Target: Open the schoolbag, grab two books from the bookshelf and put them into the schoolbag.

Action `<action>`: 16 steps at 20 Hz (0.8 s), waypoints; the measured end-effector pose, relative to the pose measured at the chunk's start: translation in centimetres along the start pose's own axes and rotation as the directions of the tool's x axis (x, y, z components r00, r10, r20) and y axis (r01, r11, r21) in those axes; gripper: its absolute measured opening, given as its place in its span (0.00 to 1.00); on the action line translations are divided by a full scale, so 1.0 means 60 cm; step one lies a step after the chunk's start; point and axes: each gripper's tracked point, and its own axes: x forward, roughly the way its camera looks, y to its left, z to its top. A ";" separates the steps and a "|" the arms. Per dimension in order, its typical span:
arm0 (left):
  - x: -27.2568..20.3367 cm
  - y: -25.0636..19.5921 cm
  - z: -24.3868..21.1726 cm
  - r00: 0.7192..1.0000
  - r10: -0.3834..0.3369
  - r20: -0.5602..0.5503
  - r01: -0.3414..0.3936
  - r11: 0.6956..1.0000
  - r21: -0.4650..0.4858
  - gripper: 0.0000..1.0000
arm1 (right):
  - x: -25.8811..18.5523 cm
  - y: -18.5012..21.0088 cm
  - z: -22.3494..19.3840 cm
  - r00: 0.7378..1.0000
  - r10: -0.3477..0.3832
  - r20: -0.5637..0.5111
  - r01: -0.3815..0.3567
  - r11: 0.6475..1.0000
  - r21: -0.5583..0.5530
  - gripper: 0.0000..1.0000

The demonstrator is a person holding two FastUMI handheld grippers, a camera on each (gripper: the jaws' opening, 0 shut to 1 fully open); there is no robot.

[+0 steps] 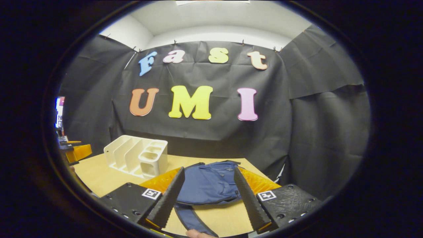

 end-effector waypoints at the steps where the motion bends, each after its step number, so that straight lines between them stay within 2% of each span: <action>1: -0.001 -0.002 0.002 1.000 0.002 0.005 -0.002 1.000 0.009 0.89 | -0.001 -0.002 -0.002 1.000 -0.002 -0.002 0.002 1.000 -0.002 0.99; 2: 0.000 -0.002 0.003 1.000 0.003 0.009 -0.003 1.000 0.014 0.89 | -0.003 -0.008 -0.005 1.000 -0.013 -0.002 0.013 1.000 -0.003 0.93; 6: -0.001 -0.015 -0.007 1.000 -0.015 -0.003 0.015 1.000 0.003 0.90 | -0.019 -0.045 -0.012 0.999 -0.049 0.002 0.049 0.999 -0.002 0.93; 7: 0.002 -0.017 -0.009 1.000 -0.019 -0.006 0.019 1.000 -0.004 0.90 | -0.021 -0.054 -0.015 0.999 -0.051 0.003 0.051 0.999 0.002 0.89; 8: 0.004 -0.020 -0.012 1.000 -0.019 -0.012 0.019 1.000 -0.004 0.90 | -0.022 -0.062 -0.020 0.999 -0.051 0.004 0.051 0.999 0.003 0.90; 9: 0.006 -0.021 -0.015 1.000 -0.016 -0.018 0.016 1.000 0.004 0.90 | -0.024 -0.070 -0.022 0.999 -0.052 0.007 0.052 0.999 0.003 0.95; 10: 0.007 -0.019 -0.021 1.000 -0.005 -0.023 0.006 1.000 0.022 0.90 | -0.026 -0.083 -0.024 0.998 -0.061 0.007 0.061 0.998 0.006 0.92; 11: 0.008 -0.009 -0.017 1.000 0.026 -0.012 -0.025 0.999 0.047 0.90 | -0.026 -0.090 -0.025 0.998 -0.066 0.007 0.066 0.998 0.009 0.98; 13: 0.011 0.003 -0.024 0.997 0.079 -0.017 -0.077 0.994 0.075 0.92 | -0.028 -0.103 -0.031 0.997 -0.075 0.004 0.075 0.997 0.009 0.95; 16: 0.013 -0.010 -0.028 0.998 0.066 -0.025 -0.064 0.996 0.060 0.96 | -0.031 -0.115 -0.032 0.997 -0.081 0.007 0.081 0.997 0.007 0.95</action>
